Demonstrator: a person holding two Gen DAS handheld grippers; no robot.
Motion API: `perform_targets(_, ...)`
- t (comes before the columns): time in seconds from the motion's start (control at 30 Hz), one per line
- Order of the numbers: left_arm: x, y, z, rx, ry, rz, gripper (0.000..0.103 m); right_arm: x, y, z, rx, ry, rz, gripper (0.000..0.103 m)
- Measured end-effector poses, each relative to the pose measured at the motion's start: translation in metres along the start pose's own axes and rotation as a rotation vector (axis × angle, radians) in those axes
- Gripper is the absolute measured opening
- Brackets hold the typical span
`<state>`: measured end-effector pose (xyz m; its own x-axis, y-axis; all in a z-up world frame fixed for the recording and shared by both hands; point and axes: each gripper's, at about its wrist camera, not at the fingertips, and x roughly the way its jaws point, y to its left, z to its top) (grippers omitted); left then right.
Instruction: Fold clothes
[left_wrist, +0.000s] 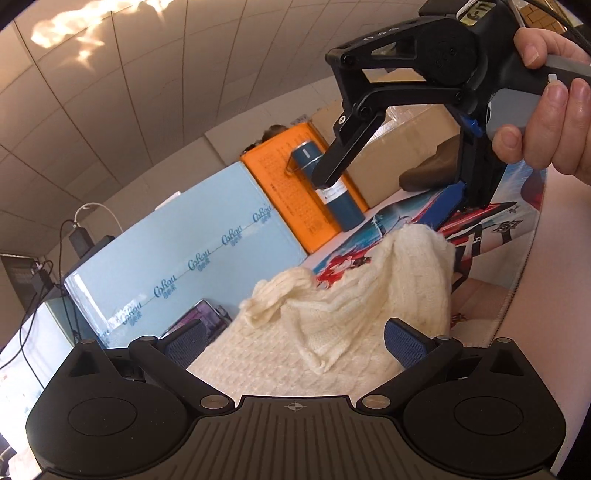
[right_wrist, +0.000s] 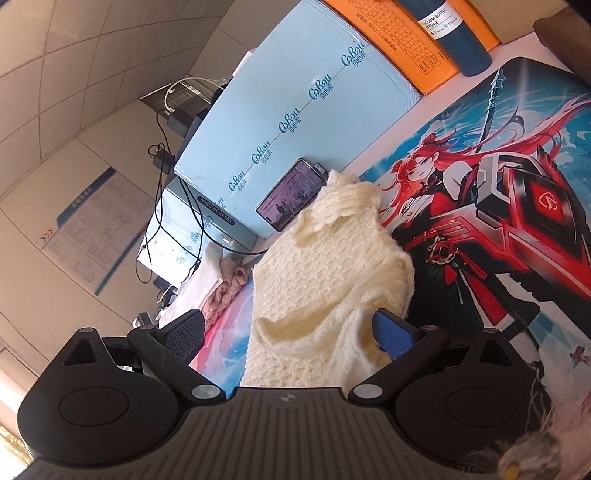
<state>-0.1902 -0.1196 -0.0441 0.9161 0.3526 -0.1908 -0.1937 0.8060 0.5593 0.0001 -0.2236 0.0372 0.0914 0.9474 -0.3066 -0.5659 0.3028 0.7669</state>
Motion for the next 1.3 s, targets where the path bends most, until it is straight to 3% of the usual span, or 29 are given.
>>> perform_targets(0.03,-0.002,0.002,0.0,-0.016,-0.007,-0.011,0.103,0.0,0.0,0.001,-0.002,0.001,0.003,0.099)
perform_targets(0.17,-0.01,0.001,0.009,-0.128,-0.058,-0.218,0.103,0.005,0.001,0.001,0.001,0.013,0.007,0.099)
perform_targets(0.27,0.002,-0.021,0.014,0.004,0.002,-0.146,0.103,0.004,0.002,0.0,0.011,0.015,0.03,0.099)
perform_targets(0.4,0.012,-0.015,0.015,-0.02,0.037,-0.098,0.103,-0.002,0.005,-0.001,-0.017,0.0,0.052,0.099)
perform_targets(0.5,0.01,-0.001,0.014,-0.099,0.026,-0.061,0.103,-0.008,0.013,-0.004,-0.188,-0.034,-0.059,0.099)
perform_targets(0.6,0.007,0.013,0.012,-0.179,0.019,-0.027,0.103,-0.012,0.022,-0.015,-0.472,-0.055,-0.176,0.099)
perform_targets(0.7,0.012,0.023,0.013,-0.22,0.019,-0.015,0.103,-0.014,0.026,-0.029,-0.713,-0.02,-0.206,0.099)
perform_targets(0.8,0.012,0.023,0.013,-0.225,0.013,-0.025,0.103,-0.002,0.026,-0.038,-0.851,0.016,-0.27,0.101)
perform_targets(0.97,0.005,0.019,0.008,-0.216,0.006,-0.051,0.103,0.04,0.022,-0.046,-1.025,0.044,-0.394,0.101)
perform_targets(1.13,0.0,0.021,-0.007,-0.256,0.063,-0.159,0.103,0.065,0.027,-0.055,-1.16,0.09,-0.394,0.101)
perform_targets(1.3,0.003,0.025,-0.015,-0.211,0.17,-0.058,0.103,0.067,0.031,-0.054,-1.193,0.046,-0.37,0.101)
